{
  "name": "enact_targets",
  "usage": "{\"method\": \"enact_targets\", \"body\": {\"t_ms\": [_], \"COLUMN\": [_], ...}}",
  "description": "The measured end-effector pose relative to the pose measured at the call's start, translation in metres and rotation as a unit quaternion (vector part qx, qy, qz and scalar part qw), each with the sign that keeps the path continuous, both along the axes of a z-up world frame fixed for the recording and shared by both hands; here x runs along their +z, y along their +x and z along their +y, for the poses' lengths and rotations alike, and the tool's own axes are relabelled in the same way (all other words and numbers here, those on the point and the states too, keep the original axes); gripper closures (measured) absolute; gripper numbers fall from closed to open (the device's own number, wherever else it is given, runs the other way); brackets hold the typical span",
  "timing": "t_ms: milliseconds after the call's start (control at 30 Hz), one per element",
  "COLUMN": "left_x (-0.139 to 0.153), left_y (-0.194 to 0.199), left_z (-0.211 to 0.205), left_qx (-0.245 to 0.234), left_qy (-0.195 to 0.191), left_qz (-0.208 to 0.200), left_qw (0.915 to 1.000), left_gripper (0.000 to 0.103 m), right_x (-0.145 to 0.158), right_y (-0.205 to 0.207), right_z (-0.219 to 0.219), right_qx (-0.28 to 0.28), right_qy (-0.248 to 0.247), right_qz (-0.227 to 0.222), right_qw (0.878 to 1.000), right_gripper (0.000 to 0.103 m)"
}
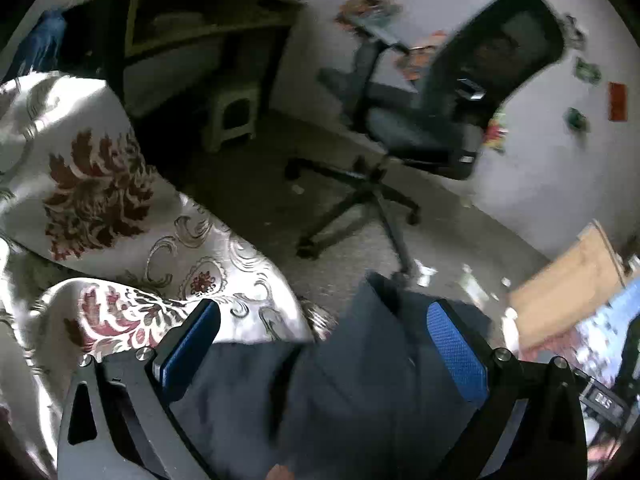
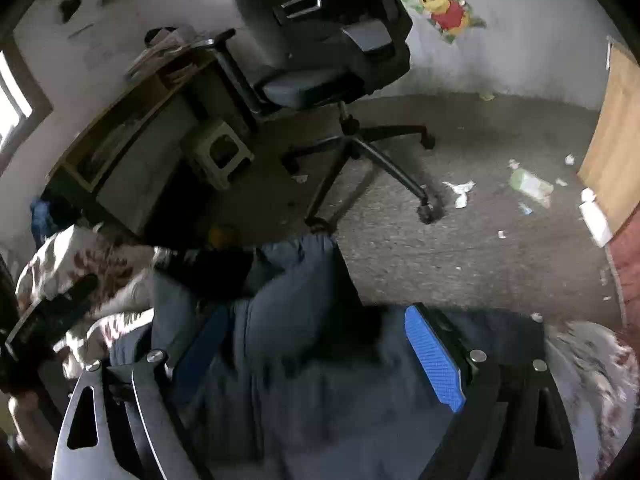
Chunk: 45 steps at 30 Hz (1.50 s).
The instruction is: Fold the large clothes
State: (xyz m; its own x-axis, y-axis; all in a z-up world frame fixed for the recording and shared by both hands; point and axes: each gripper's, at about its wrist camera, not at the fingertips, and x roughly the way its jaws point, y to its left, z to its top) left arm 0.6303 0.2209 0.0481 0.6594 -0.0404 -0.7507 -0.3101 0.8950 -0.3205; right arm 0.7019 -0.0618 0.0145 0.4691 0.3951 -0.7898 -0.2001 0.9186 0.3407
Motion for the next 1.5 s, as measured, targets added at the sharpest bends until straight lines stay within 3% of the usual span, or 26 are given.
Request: {"method": "enact_targets", "body": {"t_ms": [100,200,367,433,500,567,667,867,967,1200,1400,1500], "left_x": [-0.015,-0.026,-0.040,-0.043,-0.045,-0.049,-0.043,0.003,0.026,0.070,0.077,0.063], "left_y": [0.024,0.037,0.042,0.044,0.043,0.048,0.042,0.000,-0.030,-0.117,-0.192,-0.219], "left_z": [0.003,-0.002,-0.008,-0.011,-0.014,-0.016,-0.019,-0.023,-0.018,-0.015,-0.022,-0.026], "left_qx": [0.014,-0.002,-0.003,-0.003,-0.012,-0.034,-0.050,-0.095,-0.124,-0.198,-0.223,-0.224], "left_qy": [0.025,0.024,0.007,0.022,0.028,0.003,-0.027,-0.024,-0.041,-0.077,-0.081,-0.096], "left_qz": [0.028,0.048,0.056,0.053,0.054,0.058,0.037,-0.034,-0.063,-0.127,-0.142,-0.127], "left_qw": [0.9992,0.9986,0.9984,0.9984,0.9980,0.9977,0.9977,0.9946,0.9894,0.9690,0.9611,0.9616], "left_gripper": [0.002,0.002,0.002,0.007,0.031,0.067,0.095,0.099,0.099,0.100,0.100,0.100], "right_x": [-0.024,-0.043,-0.067,-0.074,-0.078,-0.075,-0.062,-0.020,0.007,0.052,0.069,0.065], "right_y": [0.034,0.056,0.076,0.078,0.074,0.070,0.060,0.018,-0.012,-0.098,-0.178,-0.218], "right_z": [0.005,0.008,0.008,0.010,0.010,0.011,0.012,-0.001,-0.018,-0.049,-0.062,-0.062], "right_qx": [-0.009,-0.025,-0.043,-0.042,-0.040,-0.037,-0.027,-0.011,0.000,0.037,0.053,0.060], "right_qy": [0.014,0.018,0.043,0.048,0.049,0.051,0.042,0.066,0.106,0.175,0.175,0.142], "right_qz": [0.025,0.046,0.077,0.087,0.089,0.082,0.053,-0.005,-0.035,-0.108,-0.143,-0.153], "right_qw": [1.000,0.998,0.995,0.994,0.994,0.995,0.997,0.998,0.994,0.978,0.973,0.976], "right_gripper": [0.013,0.014,0.032,0.048,0.065,0.074,0.084,0.091,0.093,0.095,0.096,0.096]}}
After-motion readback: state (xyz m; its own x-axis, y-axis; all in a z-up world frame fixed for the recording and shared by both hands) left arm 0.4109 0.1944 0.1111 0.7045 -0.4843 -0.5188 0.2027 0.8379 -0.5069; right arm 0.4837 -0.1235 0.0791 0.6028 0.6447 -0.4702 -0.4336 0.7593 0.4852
